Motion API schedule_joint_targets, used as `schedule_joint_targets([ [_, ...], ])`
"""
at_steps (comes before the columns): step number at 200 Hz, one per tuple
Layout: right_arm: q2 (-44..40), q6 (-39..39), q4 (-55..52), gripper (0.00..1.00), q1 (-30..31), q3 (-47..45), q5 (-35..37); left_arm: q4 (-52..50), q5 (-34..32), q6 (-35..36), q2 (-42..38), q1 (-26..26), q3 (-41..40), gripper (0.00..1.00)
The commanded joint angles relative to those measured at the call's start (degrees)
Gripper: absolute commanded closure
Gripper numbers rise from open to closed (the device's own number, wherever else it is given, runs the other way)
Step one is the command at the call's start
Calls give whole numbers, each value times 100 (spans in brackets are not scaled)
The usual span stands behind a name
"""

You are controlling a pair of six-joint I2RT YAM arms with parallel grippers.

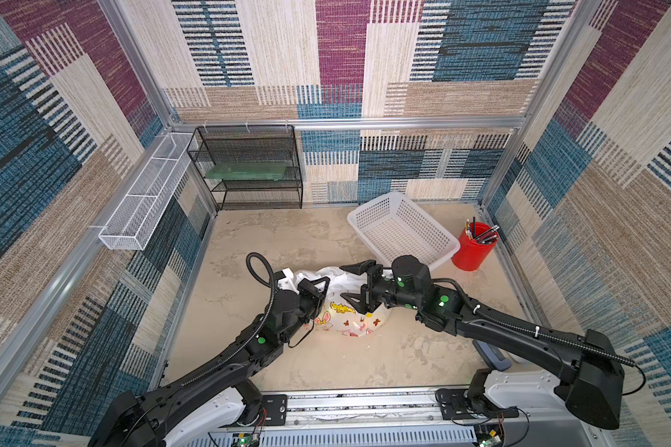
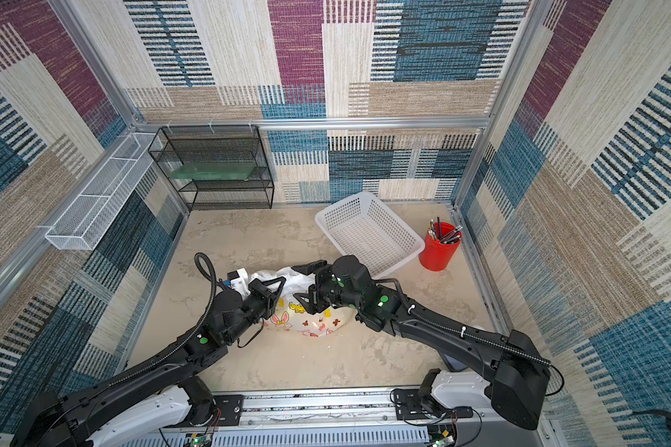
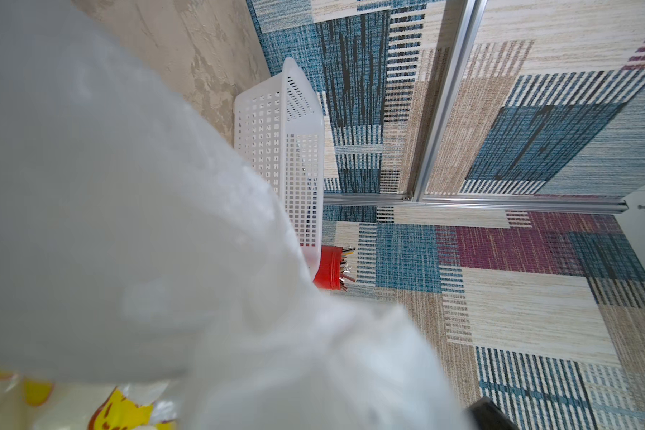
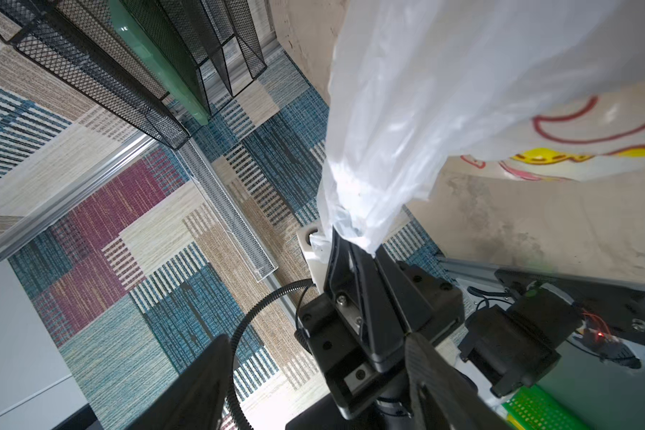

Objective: Place the banana into a plastic bag & tie a knot
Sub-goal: Cross the plastic bag at the center of the board.

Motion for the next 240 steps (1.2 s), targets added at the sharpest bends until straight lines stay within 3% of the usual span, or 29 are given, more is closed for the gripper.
schedule_joint_targets([
  [1, 119, 1946, 256, 28, -8, -60, 323, 750, -119, 315, -28, -47, -81, 100],
  [100, 733, 2755, 852, 46, -119, -168, 202, 1366, -130, 495, 93, -215, -389, 100],
  [149, 632, 3224, 993, 50, 34, -584, 257, 1577, 58, 658, 201, -241, -356, 100],
  [240, 1163, 3340, 1495, 58, -13, -306, -51, 1771, 145, 811, 472, -417, -348, 100],
])
